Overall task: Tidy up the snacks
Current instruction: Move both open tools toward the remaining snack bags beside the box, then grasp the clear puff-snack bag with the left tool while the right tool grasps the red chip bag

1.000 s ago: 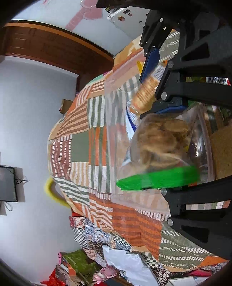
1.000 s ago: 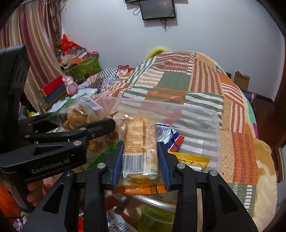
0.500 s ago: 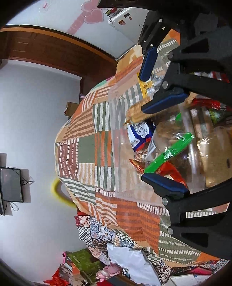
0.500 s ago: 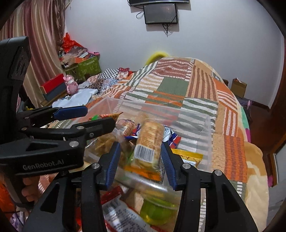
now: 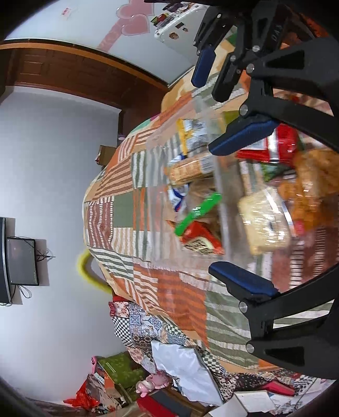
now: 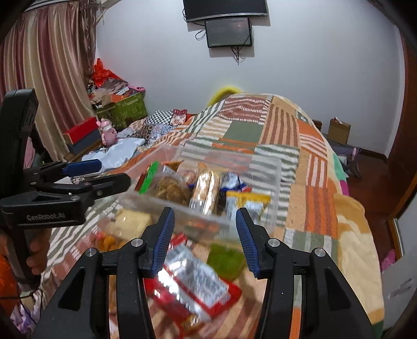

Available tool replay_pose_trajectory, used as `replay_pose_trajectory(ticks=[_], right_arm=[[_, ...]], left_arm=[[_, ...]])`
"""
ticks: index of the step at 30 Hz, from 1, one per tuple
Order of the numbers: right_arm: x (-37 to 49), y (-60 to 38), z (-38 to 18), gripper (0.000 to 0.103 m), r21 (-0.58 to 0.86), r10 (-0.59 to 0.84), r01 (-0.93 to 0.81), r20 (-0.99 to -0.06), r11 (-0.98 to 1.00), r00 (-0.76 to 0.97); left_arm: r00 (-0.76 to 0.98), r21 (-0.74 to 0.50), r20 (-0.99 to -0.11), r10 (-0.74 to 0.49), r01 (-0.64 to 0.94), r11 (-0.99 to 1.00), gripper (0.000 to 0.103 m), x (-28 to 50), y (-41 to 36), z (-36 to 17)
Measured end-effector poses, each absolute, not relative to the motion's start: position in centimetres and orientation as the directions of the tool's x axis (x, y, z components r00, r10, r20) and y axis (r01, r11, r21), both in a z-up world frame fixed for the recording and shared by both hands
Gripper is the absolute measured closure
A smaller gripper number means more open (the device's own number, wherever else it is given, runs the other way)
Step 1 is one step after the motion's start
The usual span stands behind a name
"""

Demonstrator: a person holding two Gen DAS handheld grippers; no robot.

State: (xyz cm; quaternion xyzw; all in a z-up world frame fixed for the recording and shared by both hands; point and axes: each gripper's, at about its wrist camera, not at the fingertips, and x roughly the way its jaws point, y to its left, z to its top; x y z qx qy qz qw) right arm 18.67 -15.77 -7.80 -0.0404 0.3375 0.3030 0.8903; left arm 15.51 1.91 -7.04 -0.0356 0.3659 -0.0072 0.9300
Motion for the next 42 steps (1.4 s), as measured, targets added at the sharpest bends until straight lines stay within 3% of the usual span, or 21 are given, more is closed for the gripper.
replay_pose_trajectory(ticks=[11,13,15,19,26,30,37,42], right_arm=[[16.6,-15.0,-12.8,0.057,0.148,0.497,-0.595,-0.724,0.790,0.479],[16.2,-14.8,-13.6,0.047,0.135,0.485,-0.602,-0.738,0.787,0.469],[15.9,-15.1,-13.7,0.029,0.116,0.474,-0.595,-0.731,0.795,0.491],[16.3,-15.5,-13.9,0.025,0.132,0.481,-0.597,-0.737,0.791,0.474],[17.4,-15.4,-14.8,0.003,0.169,0.490,-0.602,-0.764,0.780,0.421],[17.9,-14.8,-15.2,0.000,0.193,0.501,-0.610,-0.775,0.769,0.386],[17.6,-14.1,-15.1,0.001,0.165,0.493,-0.628,-0.776,0.760,0.393],[17.4,-14.6,-15.1,0.014,0.176,0.502,-0.624,-0.768,0.762,0.397]], left_arm=[[0.651,-0.106,-0.757,-0.065,-0.023,0.994,0.019,10.7,1.4,-11.0],[0.645,-0.108,-0.761,-0.066,-0.026,0.994,0.019,10.0,1.2,-11.3],[0.641,-0.123,-0.764,-0.076,-0.028,0.992,0.019,9.5,1.2,-11.6],[0.625,-0.143,-0.774,-0.096,-0.025,0.989,0.019,9.0,0.6,-12.5],[0.614,-0.151,-0.782,-0.106,-0.022,0.988,0.019,9.3,-0.2,-13.9],[0.617,-0.153,-0.780,-0.106,-0.024,0.988,0.022,9.4,0.0,-14.6],[0.637,-0.166,-0.762,-0.114,-0.021,0.986,0.042,8.7,0.7,-14.6],[0.639,-0.181,-0.759,-0.124,-0.023,0.983,0.049,8.1,1.4,-14.4]])
